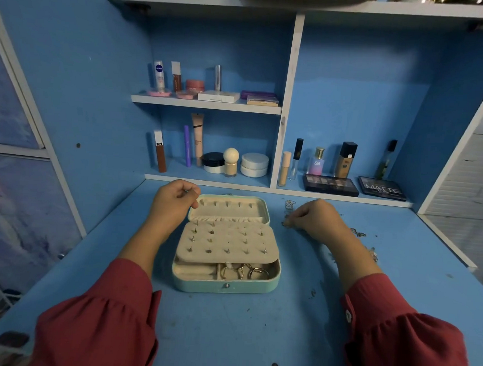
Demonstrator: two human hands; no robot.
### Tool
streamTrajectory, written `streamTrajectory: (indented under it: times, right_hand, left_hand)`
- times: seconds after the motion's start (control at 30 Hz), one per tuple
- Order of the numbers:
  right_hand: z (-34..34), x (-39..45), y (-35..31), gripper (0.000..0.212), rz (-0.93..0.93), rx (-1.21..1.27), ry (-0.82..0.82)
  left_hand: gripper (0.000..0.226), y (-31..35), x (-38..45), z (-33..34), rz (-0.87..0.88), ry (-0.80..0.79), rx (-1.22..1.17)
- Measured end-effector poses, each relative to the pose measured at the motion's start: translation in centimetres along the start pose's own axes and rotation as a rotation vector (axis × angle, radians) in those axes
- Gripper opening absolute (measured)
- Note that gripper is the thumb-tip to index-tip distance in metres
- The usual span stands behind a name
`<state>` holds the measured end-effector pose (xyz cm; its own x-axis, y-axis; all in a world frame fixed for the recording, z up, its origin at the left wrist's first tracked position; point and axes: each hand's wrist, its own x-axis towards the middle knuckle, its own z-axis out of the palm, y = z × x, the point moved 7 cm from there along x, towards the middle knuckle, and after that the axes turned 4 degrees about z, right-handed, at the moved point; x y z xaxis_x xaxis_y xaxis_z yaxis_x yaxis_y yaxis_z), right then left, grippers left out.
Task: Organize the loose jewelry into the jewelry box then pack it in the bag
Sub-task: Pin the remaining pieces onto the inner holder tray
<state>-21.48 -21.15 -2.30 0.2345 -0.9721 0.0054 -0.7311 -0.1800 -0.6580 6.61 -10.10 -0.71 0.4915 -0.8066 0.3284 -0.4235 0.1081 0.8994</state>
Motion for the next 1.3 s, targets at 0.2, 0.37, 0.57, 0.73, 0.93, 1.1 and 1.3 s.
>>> streamTrajectory:
  times: [0.2,0.37,0.57,0.73,0.93,1.1,1.3]
  right_hand:
    - [0.8,0.2,-1.1,0.010,-0.062,-0.232,0.036]
    - [1.0,0.5,-1.0,0.018,-0.067,-0.300,0.058]
    - [0.9,0.7,-0.5,0.024,-0.057,-0.237,0.066]
    - [1.0,0.3,-0.8,0.017,-0.020,-0.285,0.039]
    - [1.1,-0.3,-1.7,0.016,-0.014,-0.377,0.072]
    - [0.8,-0.2,-1.7,0.021,0.022,-0.391,0.095]
    - [0.2,0.2,-1.1,0.039,0.036,-0.174,0.152]
  left_hand:
    - [0.009,0.1,0.0,0.4,0.021,-0.051,0.001]
    - [0.009,0.7,-0.2,1.2,0.057,-0.110,0.020]
    - [0.009,0.9,-0.4,0.9,0.073,-0.097,-0.004]
    - [0.008,0.7,-0.3,1.3,0.061,-0.129,0.009]
    - [0.016,-0.5,-0.2,2.6,0.042,-0.255,0.219]
    - [0.026,-0.5,-0.6,3.7,0.024,-0.386,0.201]
    - [0.010,-0.1,-0.8,3.8,0.068,-0.397,0.197]
